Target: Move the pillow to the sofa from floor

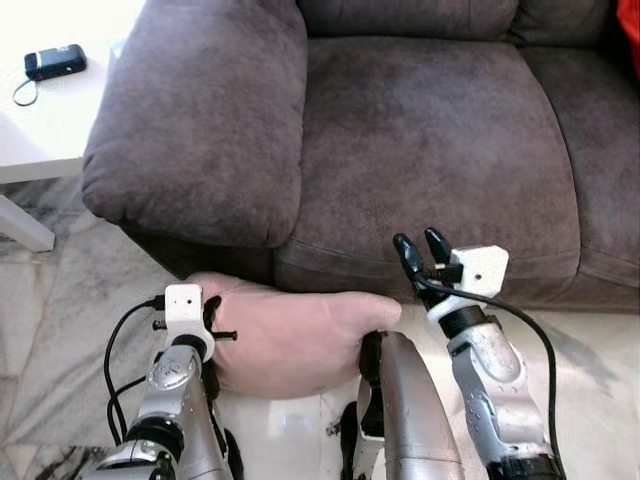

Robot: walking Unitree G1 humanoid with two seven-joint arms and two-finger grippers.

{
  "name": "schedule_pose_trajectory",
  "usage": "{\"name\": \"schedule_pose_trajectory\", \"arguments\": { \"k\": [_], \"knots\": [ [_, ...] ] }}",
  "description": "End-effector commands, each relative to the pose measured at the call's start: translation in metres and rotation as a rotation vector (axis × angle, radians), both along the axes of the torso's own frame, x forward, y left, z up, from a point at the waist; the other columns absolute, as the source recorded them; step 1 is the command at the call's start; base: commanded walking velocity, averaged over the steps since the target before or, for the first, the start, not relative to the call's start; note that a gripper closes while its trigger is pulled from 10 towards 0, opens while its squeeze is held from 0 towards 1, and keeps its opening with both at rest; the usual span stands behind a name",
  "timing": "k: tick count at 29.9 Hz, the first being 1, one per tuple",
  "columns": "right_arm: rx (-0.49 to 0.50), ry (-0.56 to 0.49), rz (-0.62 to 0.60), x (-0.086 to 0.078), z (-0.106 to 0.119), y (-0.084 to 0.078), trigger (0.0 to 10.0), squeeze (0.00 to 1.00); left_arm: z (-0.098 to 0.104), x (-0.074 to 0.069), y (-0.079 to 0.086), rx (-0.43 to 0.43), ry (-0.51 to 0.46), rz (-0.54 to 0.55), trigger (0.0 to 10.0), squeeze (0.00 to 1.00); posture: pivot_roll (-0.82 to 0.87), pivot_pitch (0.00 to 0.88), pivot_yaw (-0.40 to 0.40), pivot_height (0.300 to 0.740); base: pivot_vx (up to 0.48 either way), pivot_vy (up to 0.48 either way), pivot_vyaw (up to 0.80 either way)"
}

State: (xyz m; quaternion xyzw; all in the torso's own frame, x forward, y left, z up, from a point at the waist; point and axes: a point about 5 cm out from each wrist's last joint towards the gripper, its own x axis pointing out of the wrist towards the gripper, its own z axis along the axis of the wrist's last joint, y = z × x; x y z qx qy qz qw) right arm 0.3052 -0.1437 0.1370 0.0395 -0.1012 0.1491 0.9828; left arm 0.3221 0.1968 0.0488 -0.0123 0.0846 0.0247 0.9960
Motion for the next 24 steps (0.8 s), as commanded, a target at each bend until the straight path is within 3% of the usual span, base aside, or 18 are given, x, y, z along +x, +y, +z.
{"name": "schedule_pose_trajectory", "arguments": {
  "k": [1, 24],
  "knots": [
    [-0.001, 0.024, -0.013, -0.0025, -0.0080, -0.0033, 10.0, 0.00, 0.0170, 0.0057, 0.0131, 0.005, -0.094, 0.057, 10.0, 0.00, 0.02, 0.191, -0.035, 0.500, -0.281, 0.000, 0.00],
    [-0.024, 0.052, -0.014, 0.0028, -0.0173, -0.0040, 10.0, 0.00, 0.0161, 0.0055, 0.0122, 0.001, -0.093, 0.065, 10.0, 0.00, 0.03, 0.200, -0.042, 0.500, -0.276, 0.000, 0.00]
  ]
}}
